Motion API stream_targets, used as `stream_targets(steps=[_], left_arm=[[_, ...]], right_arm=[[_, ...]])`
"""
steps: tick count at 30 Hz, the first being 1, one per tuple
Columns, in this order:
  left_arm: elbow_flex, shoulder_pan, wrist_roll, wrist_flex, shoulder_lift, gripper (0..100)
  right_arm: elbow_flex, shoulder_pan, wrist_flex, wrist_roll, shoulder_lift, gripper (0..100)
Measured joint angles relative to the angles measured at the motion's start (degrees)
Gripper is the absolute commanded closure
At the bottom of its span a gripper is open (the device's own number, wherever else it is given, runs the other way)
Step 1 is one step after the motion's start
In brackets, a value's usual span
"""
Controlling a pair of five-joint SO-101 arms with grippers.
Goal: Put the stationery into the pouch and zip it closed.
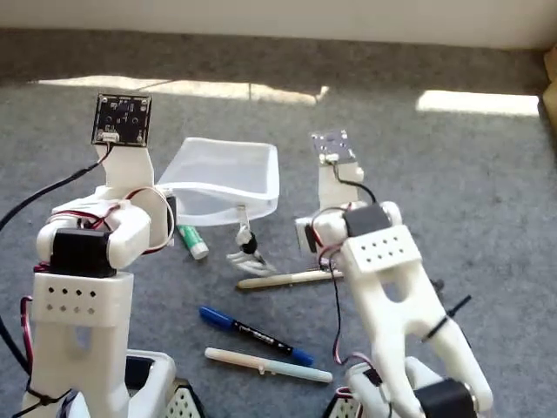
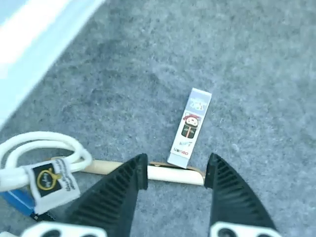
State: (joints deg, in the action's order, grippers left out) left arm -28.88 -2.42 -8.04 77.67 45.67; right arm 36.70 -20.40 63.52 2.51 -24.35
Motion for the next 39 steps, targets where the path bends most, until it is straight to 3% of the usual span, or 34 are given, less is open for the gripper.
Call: stream_targets(steps=[16,35,39], left_arm=[[6.95,0.0,0.26,3.96,-0.09,99],[20.66,1.85,0.79,12.66,-16.97,99],[22.59,3.34,0.79,12.92,-19.69,99]], right_arm=[[-17.05,3.96,-0.53,0.0,29.54,81.1],[-18.81,4.48,-4.4,0.0,38.68,88.8],[-18.99,4.57,-4.4,0.0,38.86,97.8]])
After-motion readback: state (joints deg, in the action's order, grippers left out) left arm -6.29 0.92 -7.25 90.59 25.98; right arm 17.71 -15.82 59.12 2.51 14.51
